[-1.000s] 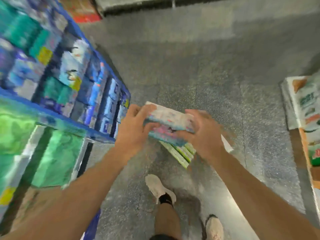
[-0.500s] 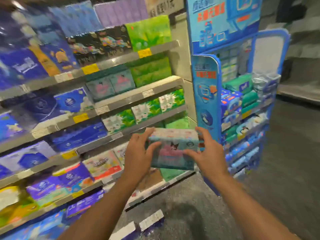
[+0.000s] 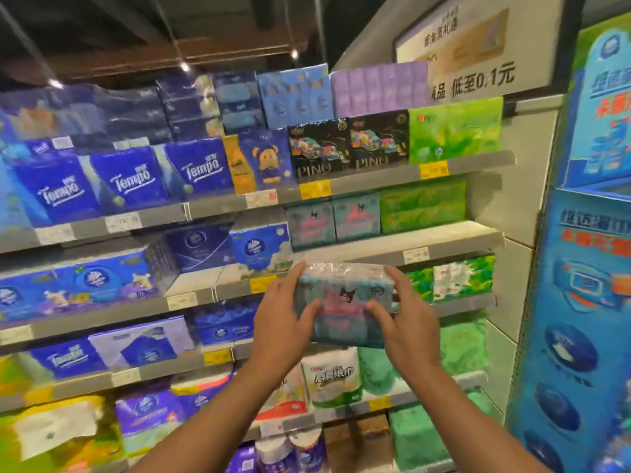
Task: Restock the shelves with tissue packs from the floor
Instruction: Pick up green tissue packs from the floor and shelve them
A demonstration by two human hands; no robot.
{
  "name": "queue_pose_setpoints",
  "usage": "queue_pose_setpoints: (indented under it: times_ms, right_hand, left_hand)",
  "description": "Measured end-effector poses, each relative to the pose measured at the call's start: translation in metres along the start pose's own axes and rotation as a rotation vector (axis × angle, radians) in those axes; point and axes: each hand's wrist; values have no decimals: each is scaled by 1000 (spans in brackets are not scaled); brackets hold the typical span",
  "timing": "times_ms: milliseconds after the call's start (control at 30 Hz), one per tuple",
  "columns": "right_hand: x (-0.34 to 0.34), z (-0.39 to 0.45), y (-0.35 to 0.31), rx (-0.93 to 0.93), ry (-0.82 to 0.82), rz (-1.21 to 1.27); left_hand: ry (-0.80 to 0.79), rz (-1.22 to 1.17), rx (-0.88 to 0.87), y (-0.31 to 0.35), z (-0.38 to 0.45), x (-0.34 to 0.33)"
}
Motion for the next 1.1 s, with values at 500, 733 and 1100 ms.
queue_pose_setpoints:
  times_ms: [500,733,1100]
  right_hand:
    - [-146,294,135,42,-88,26]
    - [-233,339,177,-142,-218,-121]
    - [-279,339,156,-149,-364,-185]
  left_hand:
    - [67,76,108,-64,228,-177]
    - [106,29,134,-114,242,-234]
    - [-306,113,300,-158,251,-240]
Point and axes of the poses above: each hand's wrist, its own z-axis towards the middle knuckle, its own x-axis out of the back of the hand, y = z × x, and after that the axes turned 5 degrees about z, right-handed
